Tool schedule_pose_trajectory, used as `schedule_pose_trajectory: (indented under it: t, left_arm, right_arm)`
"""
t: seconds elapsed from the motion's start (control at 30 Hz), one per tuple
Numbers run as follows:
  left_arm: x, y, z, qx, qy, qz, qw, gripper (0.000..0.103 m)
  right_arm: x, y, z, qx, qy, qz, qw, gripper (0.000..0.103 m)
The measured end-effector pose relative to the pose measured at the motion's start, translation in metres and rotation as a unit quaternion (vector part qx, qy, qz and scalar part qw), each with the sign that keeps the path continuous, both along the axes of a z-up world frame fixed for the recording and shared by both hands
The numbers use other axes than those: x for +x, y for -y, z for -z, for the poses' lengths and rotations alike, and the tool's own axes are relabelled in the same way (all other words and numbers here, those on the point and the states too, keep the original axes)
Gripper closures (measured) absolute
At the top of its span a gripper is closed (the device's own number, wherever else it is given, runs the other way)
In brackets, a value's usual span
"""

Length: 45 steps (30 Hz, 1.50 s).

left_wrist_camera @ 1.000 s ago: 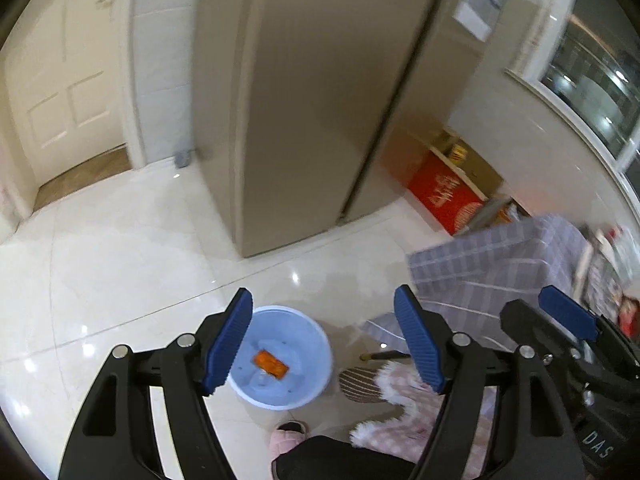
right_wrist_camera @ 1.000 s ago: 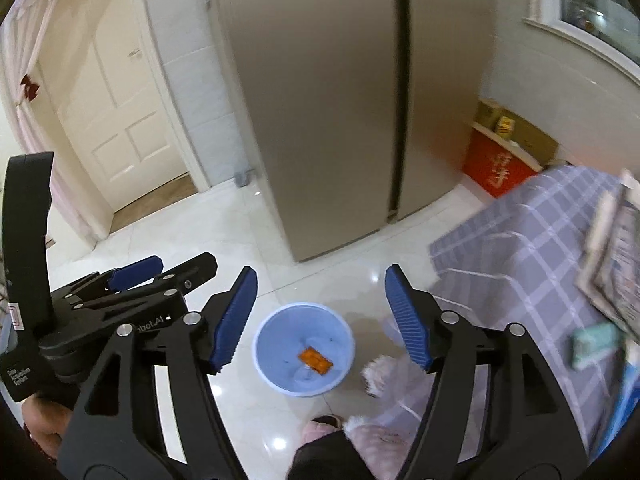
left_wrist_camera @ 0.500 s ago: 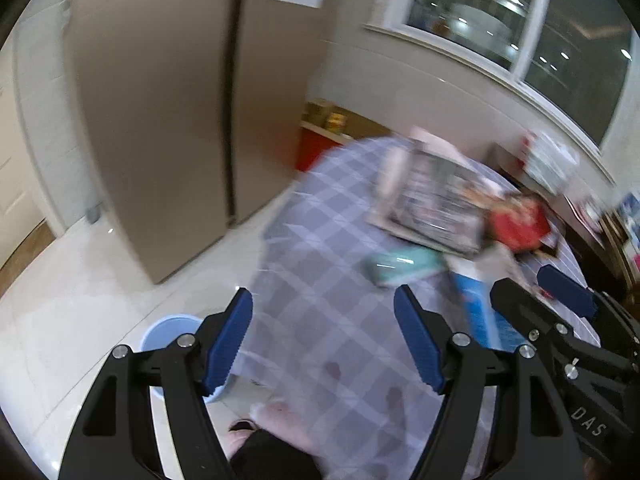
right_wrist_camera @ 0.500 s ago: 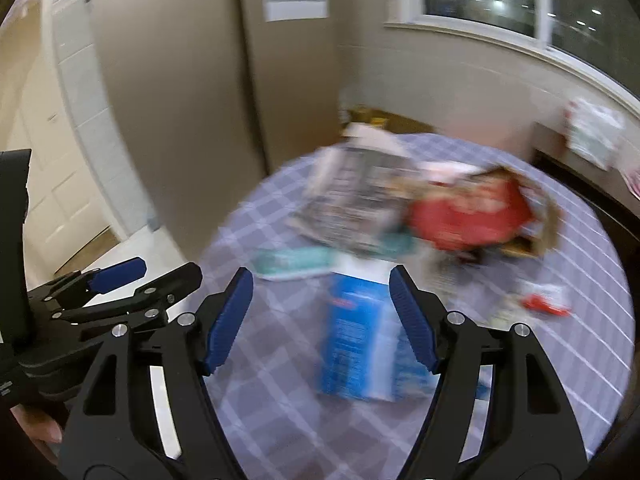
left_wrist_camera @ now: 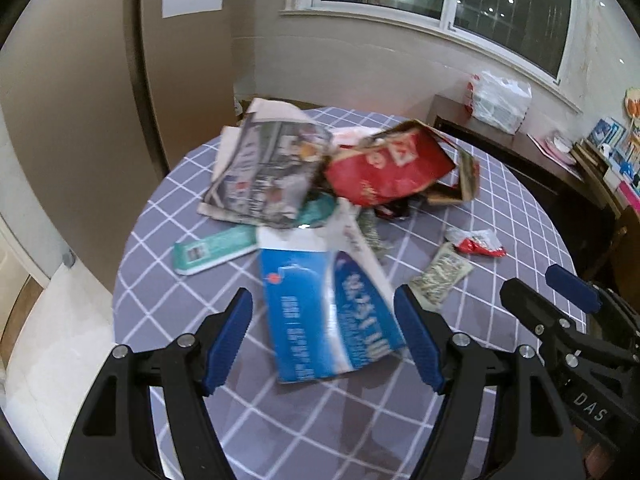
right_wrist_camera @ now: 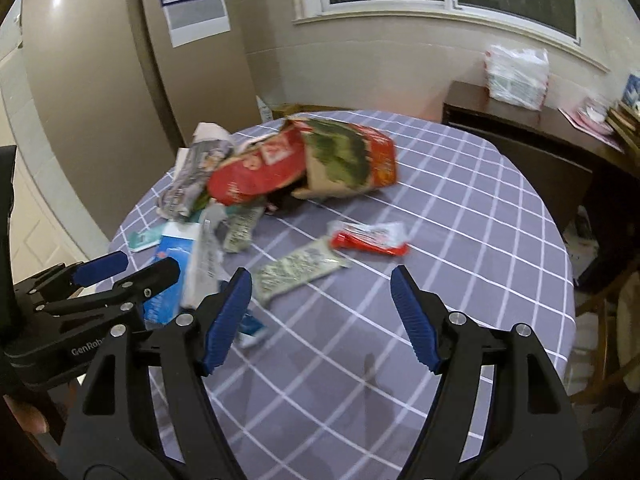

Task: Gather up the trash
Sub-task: 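Grasp the blue-white box with left tool while right tool grasps blue sachet, then carry box and sachet over the blue bucket and release both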

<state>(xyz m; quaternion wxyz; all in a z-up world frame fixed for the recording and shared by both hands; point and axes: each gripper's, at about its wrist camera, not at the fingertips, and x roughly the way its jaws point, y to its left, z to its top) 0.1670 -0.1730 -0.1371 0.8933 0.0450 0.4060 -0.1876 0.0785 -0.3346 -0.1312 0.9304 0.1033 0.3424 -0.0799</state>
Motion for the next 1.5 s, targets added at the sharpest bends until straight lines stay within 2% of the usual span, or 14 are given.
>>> schedule_pose_trajectory:
  t: [0.23, 0.3, 0.37, 0.47, 0.53, 0.67, 0.93, 1.13, 1.17, 1.23, 1.3, 1.4, 1.5]
  left_arm:
    - [0.001, 0.027, 0.007, 0.020, -0.006, 0.010, 0.9997, 0.032]
    - [0.004, 0.031, 0.010, 0.026, -0.007, 0.009, 0.9996, 0.039]
    - [0.011, 0.033, 0.015, 0.030, -0.019, 0.006, 0.9994, 0.054]
    - [0.019, 0.032, 0.020, 0.021, -0.037, 0.006, 0.9991, 0.063]
    - [0.020, 0.030, 0.021, 0.020, -0.036, 0.005, 0.9992, 0.073]
    - [0.015, 0.023, 0.016, 0.013, -0.020, 0.000, 0.9997, 0.082]
    - [-0.008, -0.002, -0.001, -0.009, 0.004, -0.001, 1.0000, 0.085]
    - [-0.021, -0.011, -0.009, -0.017, 0.019, 0.002, 0.9997, 0.085]
    - [-0.022, -0.013, -0.010, -0.018, 0.021, 0.002, 0.9996, 0.085]
    - [-0.025, -0.019, -0.012, -0.021, 0.024, -0.001, 0.9995, 0.085]
    - [-0.026, -0.023, -0.015, -0.024, 0.028, -0.003, 0.9993, 0.085]
    - [-0.029, -0.031, -0.021, -0.033, 0.034, -0.006, 0.9989, 0.085]
    - [-0.032, -0.039, -0.027, -0.043, 0.042, -0.008, 0.9982, 0.085]
  right_arm:
    - [-0.009, 0.023, 0.006, 0.010, -0.004, 0.015, 1.000, 0.031]
    - [-0.010, 0.029, 0.008, 0.013, -0.006, 0.018, 1.000, 0.031]
    - [-0.009, 0.032, 0.010, 0.012, -0.011, 0.020, 1.000, 0.031]
    - [-0.007, 0.037, 0.014, 0.013, -0.017, 0.021, 1.000, 0.031]
    - [-0.004, 0.038, 0.016, 0.011, -0.022, 0.021, 0.999, 0.031]
    - [0.003, 0.034, 0.019, 0.013, -0.030, 0.010, 0.999, 0.031]
    - [0.017, -0.004, 0.026, 0.013, -0.047, -0.050, 0.998, 0.031]
    - [0.030, -0.035, 0.032, -0.007, -0.069, -0.090, 0.993, 0.032]
    - [0.033, -0.040, 0.034, -0.011, -0.075, -0.095, 0.993, 0.033]
    - [0.037, -0.046, 0.039, -0.017, -0.087, -0.100, 0.991, 0.043]
    - [0.039, -0.053, 0.041, -0.044, -0.090, -0.097, 0.990, 0.053]
    - [0.037, -0.062, 0.041, -0.060, -0.089, -0.107, 0.988, 0.085]
    - [0.034, -0.067, 0.040, -0.063, -0.091, -0.113, 0.987, 0.086]
